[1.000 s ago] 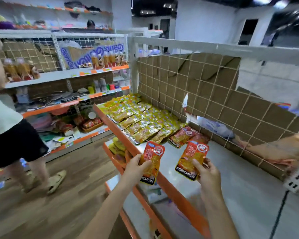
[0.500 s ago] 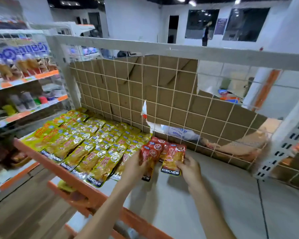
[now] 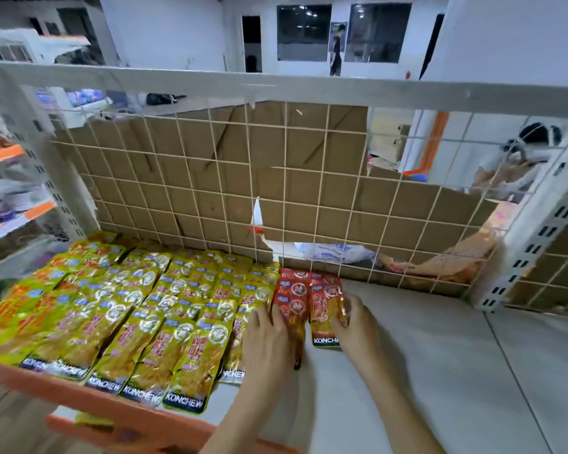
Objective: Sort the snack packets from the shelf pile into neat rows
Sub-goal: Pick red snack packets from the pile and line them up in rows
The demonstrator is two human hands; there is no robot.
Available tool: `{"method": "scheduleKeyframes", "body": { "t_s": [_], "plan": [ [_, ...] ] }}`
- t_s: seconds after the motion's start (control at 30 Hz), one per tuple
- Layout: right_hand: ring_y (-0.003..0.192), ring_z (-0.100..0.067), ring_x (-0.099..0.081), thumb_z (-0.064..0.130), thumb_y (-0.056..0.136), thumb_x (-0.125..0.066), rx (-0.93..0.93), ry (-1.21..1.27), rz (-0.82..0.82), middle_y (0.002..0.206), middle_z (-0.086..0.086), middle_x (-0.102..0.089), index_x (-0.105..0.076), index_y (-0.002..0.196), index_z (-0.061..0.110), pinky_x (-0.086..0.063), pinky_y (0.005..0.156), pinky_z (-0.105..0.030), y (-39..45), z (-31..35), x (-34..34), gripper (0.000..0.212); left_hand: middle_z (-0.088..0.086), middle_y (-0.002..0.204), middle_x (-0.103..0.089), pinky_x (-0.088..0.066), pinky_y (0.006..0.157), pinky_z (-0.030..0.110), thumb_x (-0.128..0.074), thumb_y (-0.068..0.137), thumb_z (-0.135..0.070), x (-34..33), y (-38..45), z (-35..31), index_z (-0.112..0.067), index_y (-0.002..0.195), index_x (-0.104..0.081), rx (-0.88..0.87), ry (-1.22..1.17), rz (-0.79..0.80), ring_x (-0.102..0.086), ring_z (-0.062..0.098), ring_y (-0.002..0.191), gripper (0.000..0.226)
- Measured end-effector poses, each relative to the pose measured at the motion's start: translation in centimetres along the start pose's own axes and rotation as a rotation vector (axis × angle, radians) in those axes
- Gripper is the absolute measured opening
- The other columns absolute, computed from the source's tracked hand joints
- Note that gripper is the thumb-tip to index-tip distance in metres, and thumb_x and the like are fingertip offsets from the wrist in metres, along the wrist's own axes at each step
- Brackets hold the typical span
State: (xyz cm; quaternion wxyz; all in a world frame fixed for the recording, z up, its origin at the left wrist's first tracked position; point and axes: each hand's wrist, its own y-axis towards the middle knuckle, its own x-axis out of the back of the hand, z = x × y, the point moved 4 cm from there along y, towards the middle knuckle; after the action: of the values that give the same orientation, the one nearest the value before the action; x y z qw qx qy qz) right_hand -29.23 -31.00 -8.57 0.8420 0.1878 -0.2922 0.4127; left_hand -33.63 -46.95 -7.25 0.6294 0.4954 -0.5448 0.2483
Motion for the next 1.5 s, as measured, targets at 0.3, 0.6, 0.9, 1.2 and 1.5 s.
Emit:
{"method": "scheduleKeyframes", "body": {
  "t_s": [0.3, 0.6, 0.9, 1.2, 1.5],
  "plan": [
    [0.110, -0.030, -0.056, 0.029, 0.083, -0.068, 0.062, -0.137, -0.039, 0.119, -0.013, -0.057, -0.043, 0.139, 0.012, -0.046, 0.089, -0.038, -1.4, -0.2, -1.1, 0.064, 0.006, 0.099, -0.065, -0.043, 0.078, 0.035, -0.041, 0.077, -0.033, -0.7, -1.0, -0.1, -0.017, 0.108, -0.067, -0.148, -0.153, -0.082, -0.062, 0.028, 0.089, 0.044],
    [0.118, -0.018, -0.046, 0.053, 0.089, -0.048, 0.268, -0.538, -0.053, 0.143, 0.011, -0.039, -0.044, 0.133, 0.039, -0.046, 0.089, -0.037, -2.1, 0.3, -0.9, 0.046, 0.006, 0.096, -0.065, -0.033, 0.078, 0.031, -0.043, 0.077, -0.034, -0.7, -1.2, -0.1, -0.014, 0.106, -0.069, -0.135, -0.242, -0.119, -0.051, 0.023, 0.090, 0.044],
    [0.117, -0.020, -0.046, 0.053, 0.092, -0.046, 0.222, -0.549, -0.058, 0.141, 0.009, -0.043, -0.046, 0.133, 0.037, -0.044, 0.088, -0.037, -1.7, 0.5, -0.9, 0.044, 0.008, 0.093, -0.067, -0.039, 0.077, 0.031, -0.040, 0.076, -0.034, -1.1, -0.5, -0.2, -0.013, 0.101, -0.071, -0.154, -0.198, -0.053, -0.065, 0.026, 0.080, 0.044],
    [0.123, -0.019, -0.040, 0.053, 0.096, -0.036, 0.200, -0.633, -0.019, 0.148, 0.011, -0.033, -0.036, 0.139, 0.037, -0.039, 0.093, -0.034, -2.1, 1.3, -0.8, 0.046, 0.010, 0.094, -0.067, -0.053, 0.057, 0.028, -0.044, 0.077, -0.034, -0.8, 0.3, 0.2, -0.011, 0.096, -0.070, -0.264, -0.140, 0.068, -0.066, 0.023, 0.076, 0.040],
    [0.123, -0.021, -0.041, 0.052, 0.095, -0.032, 0.166, -0.695, 0.033, 0.146, 0.008, -0.033, -0.032, 0.138, 0.035, -0.045, 0.089, -0.039, -2.3, 2.1, -0.4, 0.046, 0.015, 0.081, -0.058, -0.046, 0.044, 0.032, -0.082, 0.062, -0.015, -0.6, 1.1, 0.4, -0.005, 0.078, -0.060, -0.317, -0.291, 0.148, -0.061, 0.033, 0.067, 0.029]
  ]
}}
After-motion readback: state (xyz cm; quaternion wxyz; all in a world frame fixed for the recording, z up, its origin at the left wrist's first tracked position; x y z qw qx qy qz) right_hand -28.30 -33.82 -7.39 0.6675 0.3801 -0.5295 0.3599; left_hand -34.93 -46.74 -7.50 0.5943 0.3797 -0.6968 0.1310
